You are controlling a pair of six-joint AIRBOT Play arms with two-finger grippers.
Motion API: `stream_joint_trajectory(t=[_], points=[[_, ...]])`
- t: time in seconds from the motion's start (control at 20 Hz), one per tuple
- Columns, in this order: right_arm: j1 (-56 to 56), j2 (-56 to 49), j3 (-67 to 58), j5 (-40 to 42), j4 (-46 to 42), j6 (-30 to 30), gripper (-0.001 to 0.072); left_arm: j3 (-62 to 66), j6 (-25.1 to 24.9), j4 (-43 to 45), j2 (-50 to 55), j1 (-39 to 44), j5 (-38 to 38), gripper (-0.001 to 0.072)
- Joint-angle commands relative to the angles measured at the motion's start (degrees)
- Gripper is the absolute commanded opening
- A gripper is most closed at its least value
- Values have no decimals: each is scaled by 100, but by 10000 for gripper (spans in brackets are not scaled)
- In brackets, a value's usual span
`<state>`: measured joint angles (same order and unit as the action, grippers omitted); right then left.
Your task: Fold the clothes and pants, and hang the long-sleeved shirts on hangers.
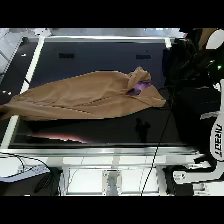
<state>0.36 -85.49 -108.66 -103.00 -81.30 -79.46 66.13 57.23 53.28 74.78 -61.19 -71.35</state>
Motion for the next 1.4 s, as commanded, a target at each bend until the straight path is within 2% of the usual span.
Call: stream_joint_trajectory(t=[0.0,0.15,0.35,0.4,0.45,0.65,0.8,0.95,1.05,1.15,1.35], points=[[-2,192,-7,-46,-153,262,554,1246,885,2234,-39,2,-1346,22],[-2,153,-4,376,-133,245,554,1252,881,2361,116,42,-1620,22],[-2,94,-4,839,-105,225,555,1252,885,2481,813,251,-1910,36],[-2,74,-2,892,-107,221,555,1252,955,2474,1010,264,-1923,291],[-2,68,11,946,-107,221,555,1252,1093,2465,1134,264,-1969,695],[-2,68,13,874,-243,227,555,1255,1137,2472,964,90,-1628,688],[-4,70,68,601,-350,249,555,1084,1137,2420,691,-372,-1517,687],[-98,79,664,404,-299,247,555,-2,1134,2380,387,-968,-872,687],[-225,85,1176,717,-227,197,555,-863,861,2208,240,-1276,-417,686],[-350,87,1429,1200,15,146,556,-1390,798,2120,229,-1381,59,687],[-426,85,1471,1733,634,85,555,-1679,791,662,232,-1375,890,687]])
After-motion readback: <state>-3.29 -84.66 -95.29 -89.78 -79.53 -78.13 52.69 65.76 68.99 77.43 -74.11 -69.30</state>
